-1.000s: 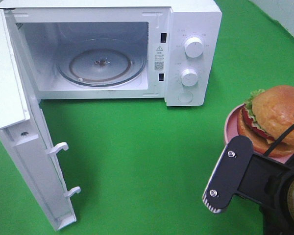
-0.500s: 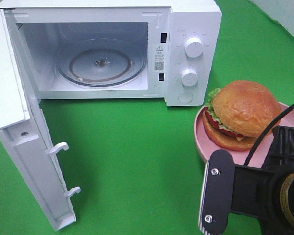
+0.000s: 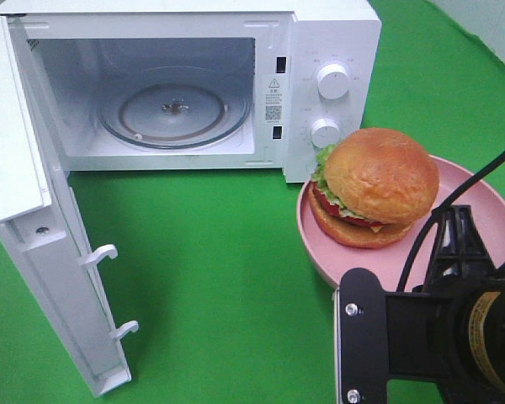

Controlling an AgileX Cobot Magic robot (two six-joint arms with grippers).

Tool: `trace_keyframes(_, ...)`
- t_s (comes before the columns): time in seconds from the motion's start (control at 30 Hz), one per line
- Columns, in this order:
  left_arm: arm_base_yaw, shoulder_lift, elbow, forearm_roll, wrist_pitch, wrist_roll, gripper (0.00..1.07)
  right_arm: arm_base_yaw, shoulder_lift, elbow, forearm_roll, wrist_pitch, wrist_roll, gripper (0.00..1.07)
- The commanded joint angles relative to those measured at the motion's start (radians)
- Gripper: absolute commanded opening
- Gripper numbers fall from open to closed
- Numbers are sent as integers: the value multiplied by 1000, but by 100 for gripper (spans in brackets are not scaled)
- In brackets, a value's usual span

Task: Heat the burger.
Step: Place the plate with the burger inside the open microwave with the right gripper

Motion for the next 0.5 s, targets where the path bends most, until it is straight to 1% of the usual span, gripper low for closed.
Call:
trace_keyframes(0.03, -6, -15, 4, -2, -8, 0, 98, 4, -9, 1, -72, -38, -97, 0)
trace_keyframes(0.2, -6, -15, 4, -2, -8, 0, 98, 4, -9, 1, -71, -67, -193, 0)
trace_keyframes(0.5, -6, -15, 4, -2, -8, 0, 98, 4, -9, 1, -71, -138, -235, 0)
